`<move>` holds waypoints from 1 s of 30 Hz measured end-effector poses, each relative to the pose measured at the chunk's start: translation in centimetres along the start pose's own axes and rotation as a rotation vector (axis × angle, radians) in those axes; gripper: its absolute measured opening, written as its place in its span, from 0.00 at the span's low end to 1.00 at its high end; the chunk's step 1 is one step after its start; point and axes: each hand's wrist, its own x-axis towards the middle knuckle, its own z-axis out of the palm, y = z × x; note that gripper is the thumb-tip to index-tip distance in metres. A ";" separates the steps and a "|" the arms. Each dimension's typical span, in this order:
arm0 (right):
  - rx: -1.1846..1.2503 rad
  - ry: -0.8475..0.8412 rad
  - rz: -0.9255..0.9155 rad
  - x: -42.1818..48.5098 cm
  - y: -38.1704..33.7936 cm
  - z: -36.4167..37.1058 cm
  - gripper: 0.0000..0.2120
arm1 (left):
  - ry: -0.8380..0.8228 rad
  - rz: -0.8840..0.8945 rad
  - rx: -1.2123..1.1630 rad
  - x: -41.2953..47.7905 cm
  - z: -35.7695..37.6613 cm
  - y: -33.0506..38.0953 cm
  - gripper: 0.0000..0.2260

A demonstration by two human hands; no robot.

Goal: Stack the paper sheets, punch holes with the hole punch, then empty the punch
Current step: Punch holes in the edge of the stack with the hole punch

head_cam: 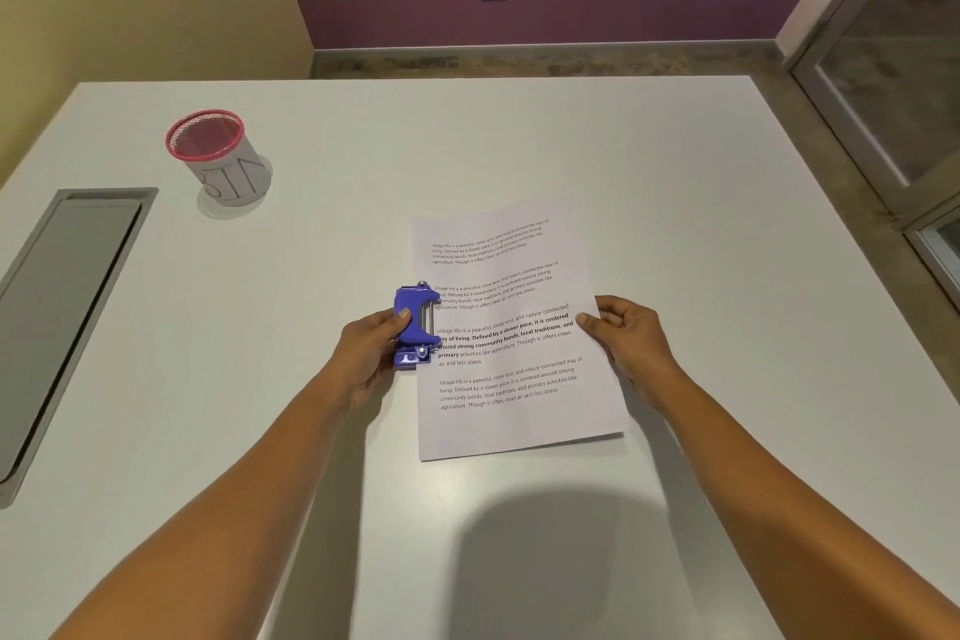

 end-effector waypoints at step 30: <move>-0.215 0.125 0.083 0.1 1.2 0.1 0.13 | 0.349 0.052 0.295 1.9 2.4 1.2 0.03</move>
